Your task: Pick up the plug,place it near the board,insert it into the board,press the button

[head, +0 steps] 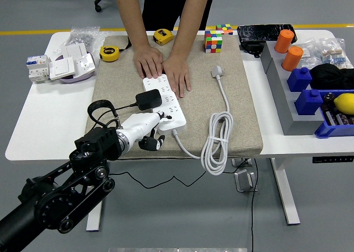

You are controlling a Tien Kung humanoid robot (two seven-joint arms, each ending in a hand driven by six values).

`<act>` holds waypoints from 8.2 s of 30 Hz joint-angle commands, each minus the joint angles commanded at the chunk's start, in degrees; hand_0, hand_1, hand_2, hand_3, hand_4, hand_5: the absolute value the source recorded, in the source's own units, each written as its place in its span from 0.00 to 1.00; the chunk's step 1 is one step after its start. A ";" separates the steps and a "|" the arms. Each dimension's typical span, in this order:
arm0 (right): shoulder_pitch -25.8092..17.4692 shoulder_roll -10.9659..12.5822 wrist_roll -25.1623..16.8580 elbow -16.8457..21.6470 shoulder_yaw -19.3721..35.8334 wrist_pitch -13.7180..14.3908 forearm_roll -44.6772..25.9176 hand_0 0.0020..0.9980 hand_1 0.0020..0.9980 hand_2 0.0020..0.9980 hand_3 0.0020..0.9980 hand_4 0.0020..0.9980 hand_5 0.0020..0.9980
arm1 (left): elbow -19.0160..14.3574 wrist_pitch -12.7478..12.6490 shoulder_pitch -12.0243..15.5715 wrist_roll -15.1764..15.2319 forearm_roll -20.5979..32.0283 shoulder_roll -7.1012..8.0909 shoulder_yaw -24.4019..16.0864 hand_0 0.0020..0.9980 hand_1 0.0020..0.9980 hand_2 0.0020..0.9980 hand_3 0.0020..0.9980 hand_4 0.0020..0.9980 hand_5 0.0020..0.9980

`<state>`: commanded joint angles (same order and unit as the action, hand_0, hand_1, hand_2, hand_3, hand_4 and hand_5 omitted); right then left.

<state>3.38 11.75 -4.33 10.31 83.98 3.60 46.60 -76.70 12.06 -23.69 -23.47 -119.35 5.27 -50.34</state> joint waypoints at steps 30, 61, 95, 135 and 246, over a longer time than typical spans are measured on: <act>0.10 0.15 0.11 0.00 0.06 0.08 0.33 0.97 0.92 0.86 0.86 1.00 0.92 | 5.23 -0.75 -2.31 0.51 -1.07 -1.32 0.90 0.14 0.04 0.16 0.90 0.46 0.08; 0.09 0.29 0.13 0.00 0.12 0.17 0.35 0.97 0.92 0.86 0.86 1.00 0.92 | 5.24 1.05 -2.73 -0.13 -0.45 -0.78 2.89 0.14 0.03 0.16 0.87 0.45 0.07; 0.44 0.05 0.04 0.00 0.01 0.08 0.14 0.97 0.92 0.86 0.86 1.00 0.92 | 2.22 -11.09 -4.53 22.62 23.64 -3.25 -6.94 0.51 0.66 0.65 0.89 1.00 0.30; 0.28 -0.15 0.10 0.00 -0.10 0.17 -0.48 0.97 0.92 0.86 0.86 1.00 0.92 | -1.90 -3.96 3.17 34.08 100.49 -5.27 -44.66 1.00 1.00 1.00 1.00 1.00 1.00; 0.87 0.74 0.37 0.00 -1.00 0.13 0.38 0.97 0.91 0.86 0.86 1.00 0.92 | 41.79 -26.96 -15.28 23.87 -6.33 -5.27 -5.04 0.35 0.49 0.43 0.43 0.66 0.29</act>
<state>4.25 12.48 -3.96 10.31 82.97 3.72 46.98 -34.91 -14.90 -38.97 0.39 -125.68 0.00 -55.39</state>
